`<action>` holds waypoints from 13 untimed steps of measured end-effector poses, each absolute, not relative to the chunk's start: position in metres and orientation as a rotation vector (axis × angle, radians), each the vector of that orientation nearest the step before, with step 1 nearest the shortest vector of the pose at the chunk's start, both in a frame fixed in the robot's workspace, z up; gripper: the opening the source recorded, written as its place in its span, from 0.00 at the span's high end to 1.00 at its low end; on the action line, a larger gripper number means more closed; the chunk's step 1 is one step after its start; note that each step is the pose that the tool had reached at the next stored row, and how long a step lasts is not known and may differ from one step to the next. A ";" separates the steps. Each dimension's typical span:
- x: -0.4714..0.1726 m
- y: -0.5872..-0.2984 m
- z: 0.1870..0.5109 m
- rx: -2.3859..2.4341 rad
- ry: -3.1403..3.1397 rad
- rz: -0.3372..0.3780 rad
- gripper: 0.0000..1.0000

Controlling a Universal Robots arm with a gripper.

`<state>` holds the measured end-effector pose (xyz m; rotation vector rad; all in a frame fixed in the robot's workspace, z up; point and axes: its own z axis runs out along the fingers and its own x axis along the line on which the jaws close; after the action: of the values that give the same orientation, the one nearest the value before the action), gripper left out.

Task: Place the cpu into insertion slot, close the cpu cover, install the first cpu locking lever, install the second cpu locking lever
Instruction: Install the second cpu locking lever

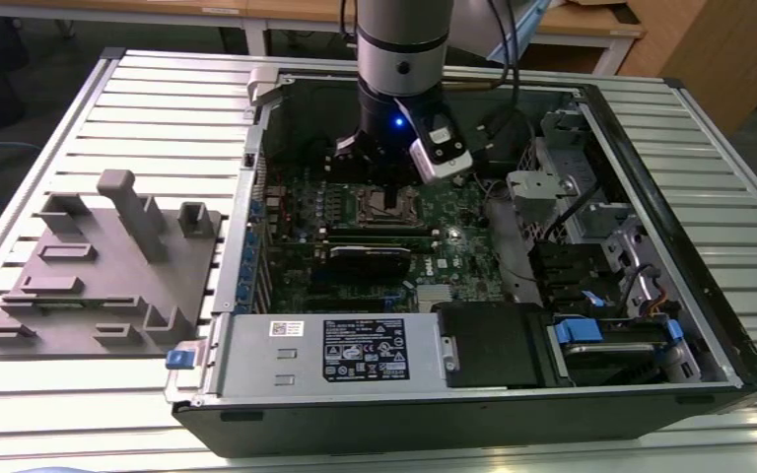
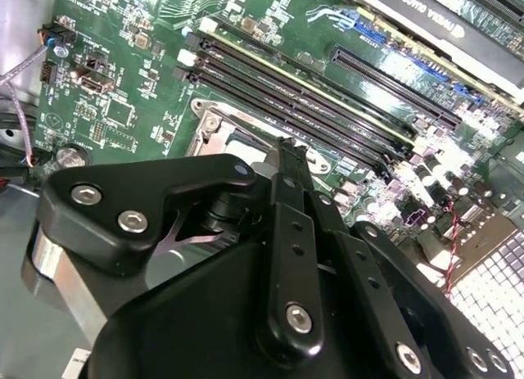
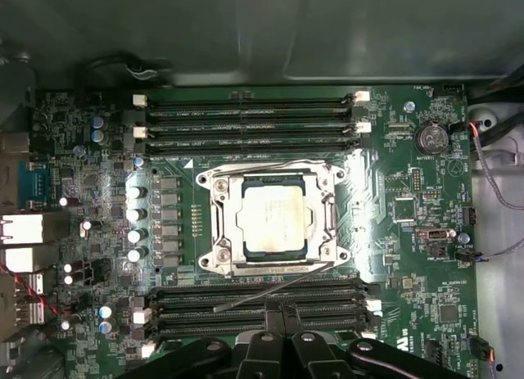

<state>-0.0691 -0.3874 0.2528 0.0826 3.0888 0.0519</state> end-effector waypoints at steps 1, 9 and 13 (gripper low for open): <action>-0.070 -0.387 0.253 0.083 3.089 0.052 0.90; -0.074 -0.387 0.250 0.083 3.088 0.052 0.90; -0.077 -0.387 0.249 0.083 3.087 0.052 0.90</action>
<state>-0.0772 -0.3873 0.2489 0.0825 3.0873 0.0521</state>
